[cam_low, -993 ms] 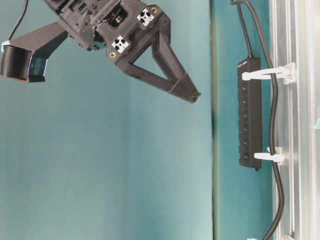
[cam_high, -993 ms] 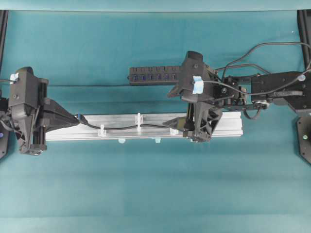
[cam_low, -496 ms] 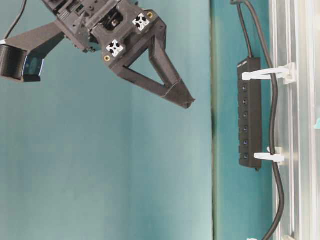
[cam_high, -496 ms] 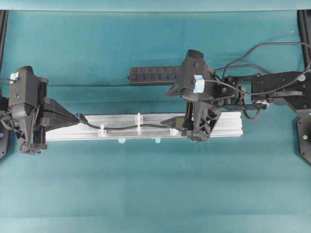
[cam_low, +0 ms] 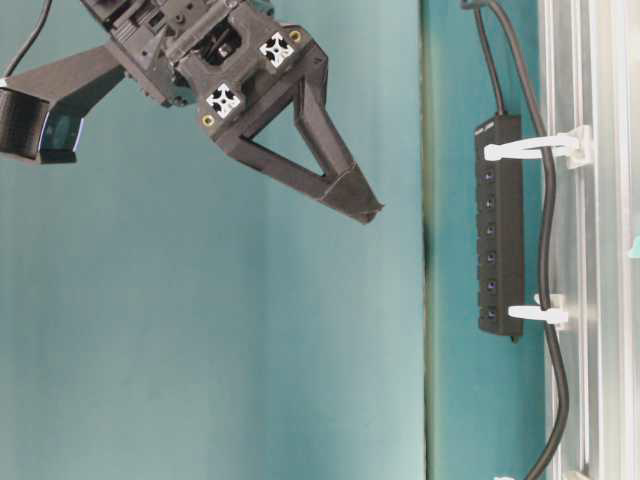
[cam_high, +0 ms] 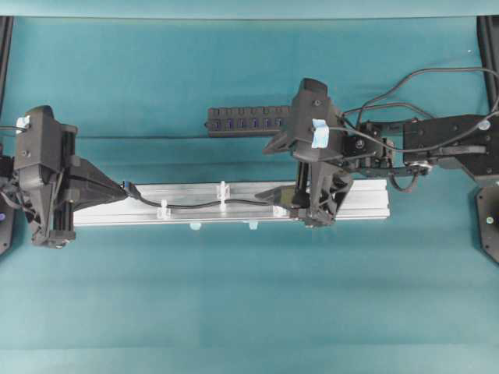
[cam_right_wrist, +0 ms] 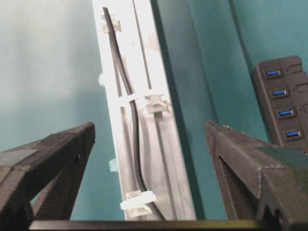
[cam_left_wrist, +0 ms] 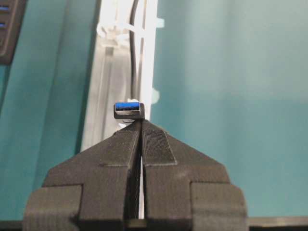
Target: Pass the USB cable through three rings with both arms.
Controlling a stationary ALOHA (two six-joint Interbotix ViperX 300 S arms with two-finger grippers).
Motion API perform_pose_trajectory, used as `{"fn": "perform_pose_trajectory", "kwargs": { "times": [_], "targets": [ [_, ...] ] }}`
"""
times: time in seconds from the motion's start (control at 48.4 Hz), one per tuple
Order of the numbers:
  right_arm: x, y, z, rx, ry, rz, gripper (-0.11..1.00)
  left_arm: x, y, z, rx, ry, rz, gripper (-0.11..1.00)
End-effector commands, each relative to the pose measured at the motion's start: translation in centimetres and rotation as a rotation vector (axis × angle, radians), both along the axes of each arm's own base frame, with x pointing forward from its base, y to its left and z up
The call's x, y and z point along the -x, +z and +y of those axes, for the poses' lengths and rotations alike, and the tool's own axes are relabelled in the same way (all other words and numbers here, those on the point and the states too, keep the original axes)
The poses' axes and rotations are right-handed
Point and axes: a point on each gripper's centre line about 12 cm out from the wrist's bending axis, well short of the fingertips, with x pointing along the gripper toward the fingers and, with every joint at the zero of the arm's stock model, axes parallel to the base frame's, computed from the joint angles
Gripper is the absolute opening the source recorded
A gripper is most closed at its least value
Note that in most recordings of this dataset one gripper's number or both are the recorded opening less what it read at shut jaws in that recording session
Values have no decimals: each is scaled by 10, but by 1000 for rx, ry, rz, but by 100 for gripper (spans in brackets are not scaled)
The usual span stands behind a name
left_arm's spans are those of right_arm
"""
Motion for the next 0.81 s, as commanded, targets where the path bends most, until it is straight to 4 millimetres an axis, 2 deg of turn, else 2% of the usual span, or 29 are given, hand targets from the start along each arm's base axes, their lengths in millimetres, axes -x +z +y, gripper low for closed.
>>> {"fn": "perform_pose_trajectory", "kwargs": {
  "times": [0.0, 0.786],
  "targets": [
    [-1, 12, 0, -6, -7, -44, 62, -3, 7, 1, -6, 0, -26, 0],
    [-2, 10, 0, -10, -9, -49, 62, -4, 8, 1, -1, 3, -29, 0]
  ]
}}
